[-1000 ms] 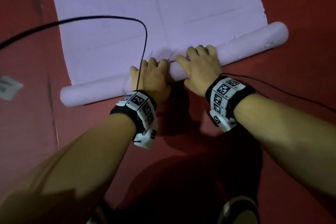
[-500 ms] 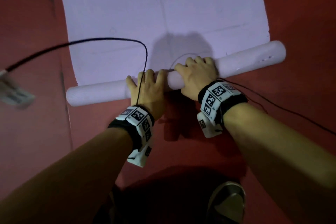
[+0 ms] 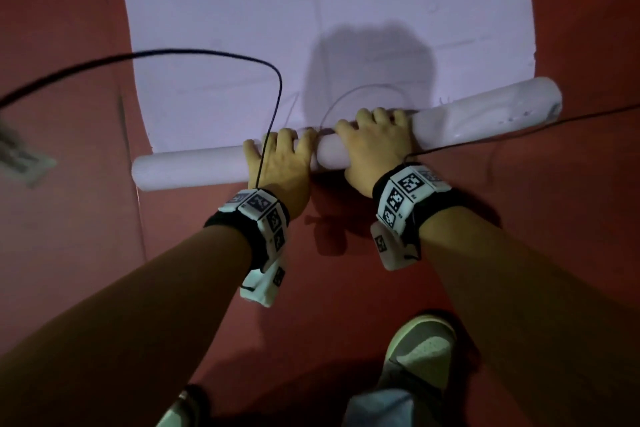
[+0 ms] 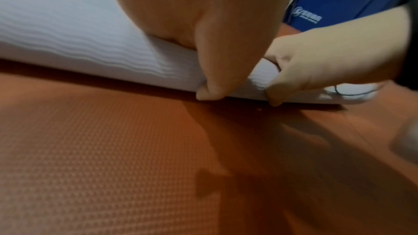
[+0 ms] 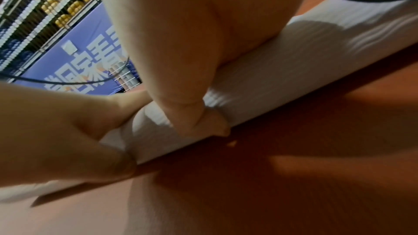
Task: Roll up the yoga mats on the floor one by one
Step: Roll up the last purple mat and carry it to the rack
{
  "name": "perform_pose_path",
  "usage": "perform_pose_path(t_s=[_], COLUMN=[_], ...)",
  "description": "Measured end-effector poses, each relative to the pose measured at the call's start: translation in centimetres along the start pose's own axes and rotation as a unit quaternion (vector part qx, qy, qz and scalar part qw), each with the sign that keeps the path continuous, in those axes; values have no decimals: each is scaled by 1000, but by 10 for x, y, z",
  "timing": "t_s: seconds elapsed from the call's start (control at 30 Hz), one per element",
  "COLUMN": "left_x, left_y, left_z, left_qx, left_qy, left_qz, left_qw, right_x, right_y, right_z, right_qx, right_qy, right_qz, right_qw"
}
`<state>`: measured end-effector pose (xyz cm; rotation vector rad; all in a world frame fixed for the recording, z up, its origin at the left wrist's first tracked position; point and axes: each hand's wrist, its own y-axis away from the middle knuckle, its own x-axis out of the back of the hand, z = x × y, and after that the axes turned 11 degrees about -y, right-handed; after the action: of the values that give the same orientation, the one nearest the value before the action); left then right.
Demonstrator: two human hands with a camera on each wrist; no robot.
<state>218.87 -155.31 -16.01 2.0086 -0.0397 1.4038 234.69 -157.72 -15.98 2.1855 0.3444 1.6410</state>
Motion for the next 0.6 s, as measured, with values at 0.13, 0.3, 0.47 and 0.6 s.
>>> perform_pose_path(t_s=[0.13,0.3,0.47,0.6], left_x=[-4,-8,-12,-3], left_y=[-3,-5,-7,-13], left_z=[3,2,-1,-1], left_qx=[12,20,22,26], left_qy=[11,54,33,28], left_qz=[16,54,92,75], left_qw=[1000,997,995,996], right_x=[0,-1,-10,1], right_y=[1,5,8,7], right_z=[1,3,7,6], right_qx=[7,28,61,53], right_qy=[-3,4,36,66], right_qz=[7,31,88,48], right_qw=[1000,999,994,995])
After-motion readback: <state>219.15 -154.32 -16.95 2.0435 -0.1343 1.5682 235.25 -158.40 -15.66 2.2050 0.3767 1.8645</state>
